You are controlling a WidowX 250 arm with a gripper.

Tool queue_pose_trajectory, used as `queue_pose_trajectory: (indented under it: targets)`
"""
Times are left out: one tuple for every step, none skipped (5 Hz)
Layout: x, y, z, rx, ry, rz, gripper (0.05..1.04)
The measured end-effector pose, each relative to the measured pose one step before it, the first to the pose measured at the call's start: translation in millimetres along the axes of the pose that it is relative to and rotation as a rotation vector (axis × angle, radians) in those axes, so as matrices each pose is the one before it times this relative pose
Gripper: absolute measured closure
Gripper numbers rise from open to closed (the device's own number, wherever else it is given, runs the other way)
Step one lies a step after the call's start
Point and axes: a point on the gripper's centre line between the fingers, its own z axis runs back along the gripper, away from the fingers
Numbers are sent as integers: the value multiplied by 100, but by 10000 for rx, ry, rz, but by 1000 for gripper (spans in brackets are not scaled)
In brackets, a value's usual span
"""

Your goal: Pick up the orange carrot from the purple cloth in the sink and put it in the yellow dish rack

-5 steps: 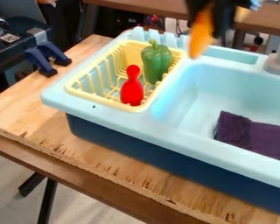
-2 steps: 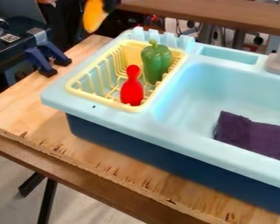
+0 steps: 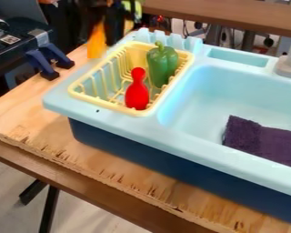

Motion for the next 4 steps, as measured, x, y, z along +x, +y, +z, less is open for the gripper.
queue_pose_trajectory:
  targets:
    - [366, -1355, -2954, -130, 648, -398, 629]
    - [3, 694, -2404, -68, 641, 13, 629]
    - [-240, 1031, -1667, -144, 490, 155, 629]
    - [-446, 917, -404, -114, 103, 236, 566]
